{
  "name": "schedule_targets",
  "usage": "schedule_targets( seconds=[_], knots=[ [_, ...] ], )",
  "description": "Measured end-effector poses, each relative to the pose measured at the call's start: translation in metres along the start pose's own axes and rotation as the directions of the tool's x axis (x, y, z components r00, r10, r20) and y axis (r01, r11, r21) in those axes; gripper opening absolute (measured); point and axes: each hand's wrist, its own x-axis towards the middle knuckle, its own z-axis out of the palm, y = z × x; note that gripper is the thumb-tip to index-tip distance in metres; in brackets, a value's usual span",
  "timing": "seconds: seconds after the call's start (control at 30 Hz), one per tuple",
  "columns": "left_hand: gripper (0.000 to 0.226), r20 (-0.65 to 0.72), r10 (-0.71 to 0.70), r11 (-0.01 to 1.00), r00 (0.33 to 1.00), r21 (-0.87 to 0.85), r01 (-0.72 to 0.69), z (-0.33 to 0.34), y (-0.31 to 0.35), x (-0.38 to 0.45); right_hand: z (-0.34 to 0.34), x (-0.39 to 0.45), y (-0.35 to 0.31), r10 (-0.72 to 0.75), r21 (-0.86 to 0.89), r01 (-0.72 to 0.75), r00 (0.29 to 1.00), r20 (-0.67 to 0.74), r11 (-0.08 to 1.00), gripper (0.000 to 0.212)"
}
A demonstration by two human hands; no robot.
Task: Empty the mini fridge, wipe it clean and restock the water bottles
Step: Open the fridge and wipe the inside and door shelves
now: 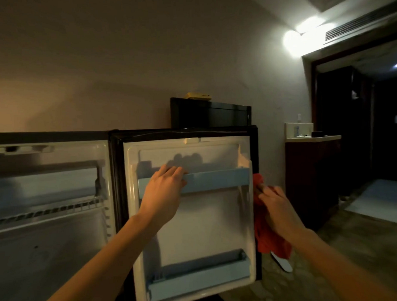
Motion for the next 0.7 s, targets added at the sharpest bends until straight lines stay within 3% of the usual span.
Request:
schedule_targets(
  seconds=[0.07, 0.17, 0.27, 0.5, 0.7],
  knots=[
    [0.016, -0.008, 0.003, 1.000, 1.000, 0.011, -0.003, 0.001, 0.002, -0.001, -0.005, -0.002, -0.004, 0.008, 0.056, -0.007, 1.000, -0.021, 0.998, 0.044],
    [0.019, -0.024, 0.012, 0.999, 1.000, 0.035, -0.011, -0.001, 0.005, -0.003, -0.034, 0.016, -0.018, 0.081, 0.118, -0.053, 0.966, -0.245, 0.992, 0.024],
    [0.026, -0.015, 0.052, 0.998, 0.999, 0.038, -0.051, -0.007, 0.004, -0.006, -0.073, 0.050, -0.036, 0.149, 0.173, -0.078, 0.880, -0.451, 0.982, 0.032],
    [0.026, -0.055, 0.150, 0.976, 0.987, 0.166, -0.139, -0.021, -0.026, -0.017, -0.131, 0.116, -0.096, -0.044, 0.123, 0.094, 0.931, -0.364, 0.988, 0.013],
    [0.047, 0.027, 0.184, 0.938, 0.982, 0.294, -0.184, -0.039, -0.051, -0.030, -0.097, 0.142, -0.183, -0.058, 0.102, 0.083, 0.972, -0.230, 0.991, 0.010]
  ],
)
